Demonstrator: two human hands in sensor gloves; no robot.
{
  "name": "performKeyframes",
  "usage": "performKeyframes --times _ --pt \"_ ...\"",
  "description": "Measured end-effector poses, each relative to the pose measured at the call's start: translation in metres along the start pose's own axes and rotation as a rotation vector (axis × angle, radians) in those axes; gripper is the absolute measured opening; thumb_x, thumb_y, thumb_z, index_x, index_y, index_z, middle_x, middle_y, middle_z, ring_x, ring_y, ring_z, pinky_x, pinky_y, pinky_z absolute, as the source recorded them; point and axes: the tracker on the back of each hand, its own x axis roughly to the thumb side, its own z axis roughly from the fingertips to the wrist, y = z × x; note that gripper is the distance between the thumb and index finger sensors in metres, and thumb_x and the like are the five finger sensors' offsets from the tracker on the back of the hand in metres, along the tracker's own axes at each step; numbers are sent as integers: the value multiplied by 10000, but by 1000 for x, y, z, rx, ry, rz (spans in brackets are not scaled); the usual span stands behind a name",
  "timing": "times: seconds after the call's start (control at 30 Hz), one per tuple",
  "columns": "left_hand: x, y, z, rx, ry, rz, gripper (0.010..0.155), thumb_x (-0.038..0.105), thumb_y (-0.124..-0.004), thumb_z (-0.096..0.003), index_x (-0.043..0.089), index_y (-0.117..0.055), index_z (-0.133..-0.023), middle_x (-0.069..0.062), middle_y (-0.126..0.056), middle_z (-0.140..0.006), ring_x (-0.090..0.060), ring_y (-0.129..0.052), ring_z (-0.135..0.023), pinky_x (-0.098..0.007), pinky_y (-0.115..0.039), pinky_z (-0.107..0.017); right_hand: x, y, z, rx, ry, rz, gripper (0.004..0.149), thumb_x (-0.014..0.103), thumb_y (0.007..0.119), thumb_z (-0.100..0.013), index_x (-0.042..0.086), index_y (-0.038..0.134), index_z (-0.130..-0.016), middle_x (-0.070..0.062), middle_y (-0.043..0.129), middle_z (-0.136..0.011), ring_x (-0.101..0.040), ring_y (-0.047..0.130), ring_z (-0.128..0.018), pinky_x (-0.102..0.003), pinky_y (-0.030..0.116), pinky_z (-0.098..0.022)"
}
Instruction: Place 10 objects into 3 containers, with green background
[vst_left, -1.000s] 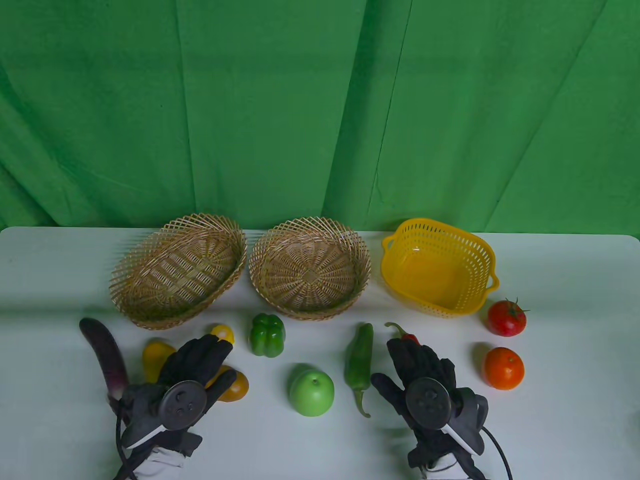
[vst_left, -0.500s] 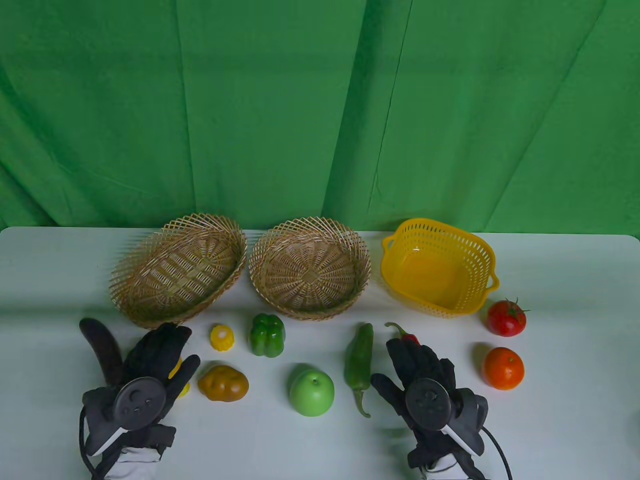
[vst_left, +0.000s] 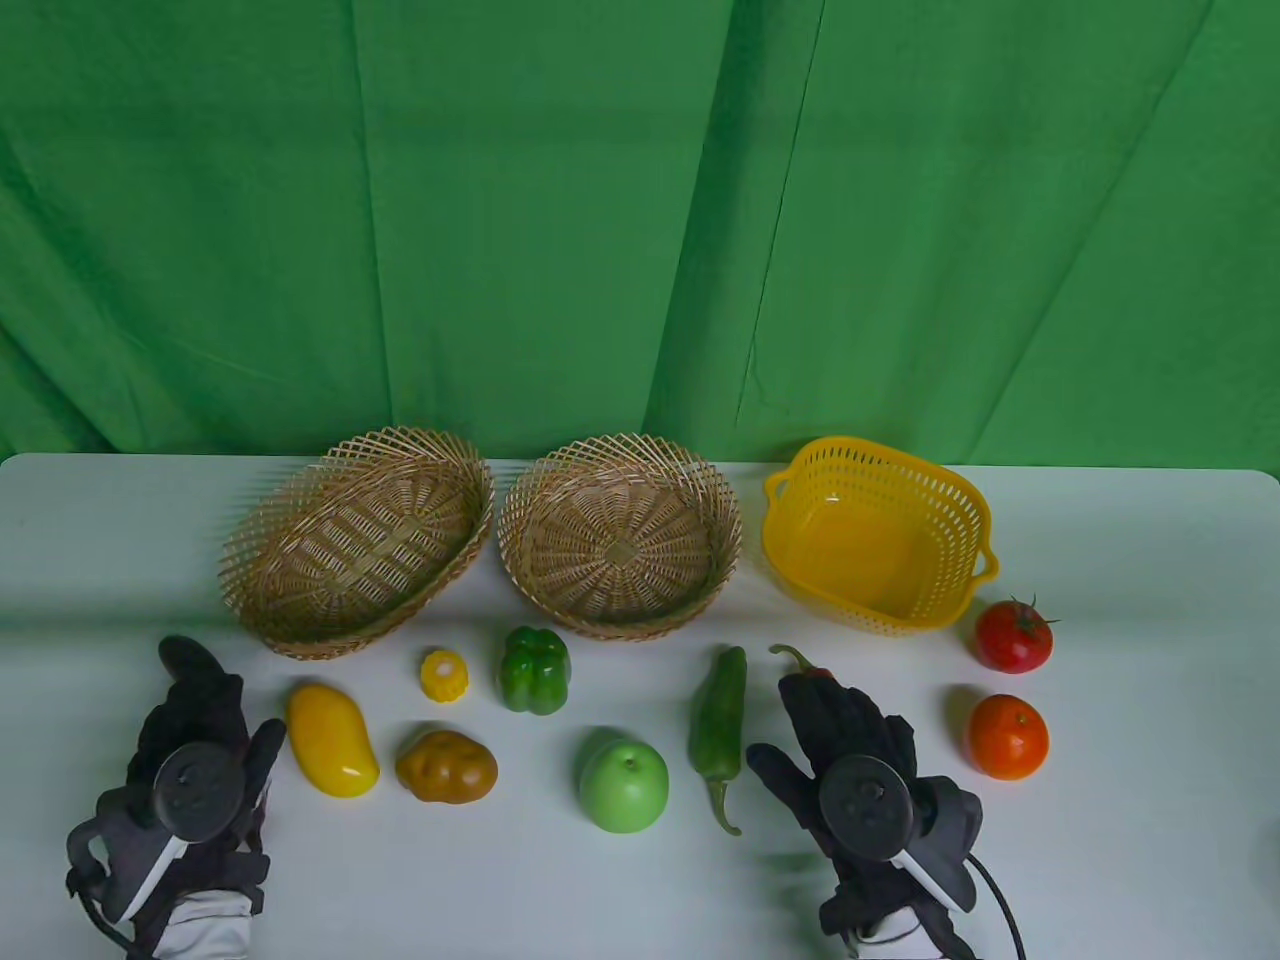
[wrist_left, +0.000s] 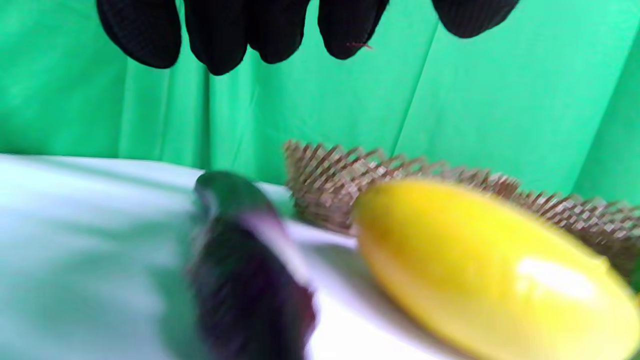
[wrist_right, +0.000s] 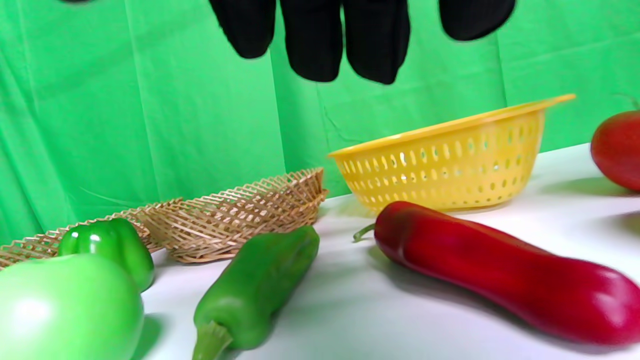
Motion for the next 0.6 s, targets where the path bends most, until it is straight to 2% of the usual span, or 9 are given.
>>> performKeyframes --times 0.2,0.33,0.4,0.6 --pt "-14 -28 -5 -137 81 -21 672 573 -545 -604 253 -484 -1192 -210 -517 -1223 -477 -623 -1082 -624 -624 -691 -1 -1 0 3 5 1 776 702 508 -523 257 491 -1158 -149 590 -1203 -471 595 -1065 -740 439 -749" --pt "-12 -37 -9 -201 95 -63 642 544 -552 -612 243 -528 -1178 -203 -566 -1207 -465 -662 -1065 -599 -649 -684 -1 -2 0 1 7 0 776 702 507 -523 256 491 -1158 -150 590 -1203 -470 596 -1065 -739 440 -749" --pt "-10 -39 -9 -221 92 -71 645 535 -548 -617 225 -489 -1180 -214 -572 -1189 -435 -716 -1039 -576 -676 -673 -2 -2 0 1 9 -3 776 702 507 -524 255 492 -1158 -150 590 -1202 -470 596 -1065 -739 437 -751" --pt "-1 -42 -15 -246 119 -151 703 497 -702 -575 200 -445 -1158 -242 -579 -1144 -349 -838 -941 -470 -780 -606 -4 -4 0 -1 14 -13 777 702 508 -523 255 491 -1158 -147 590 -1203 -470 596 -1065 -741 437 -749"
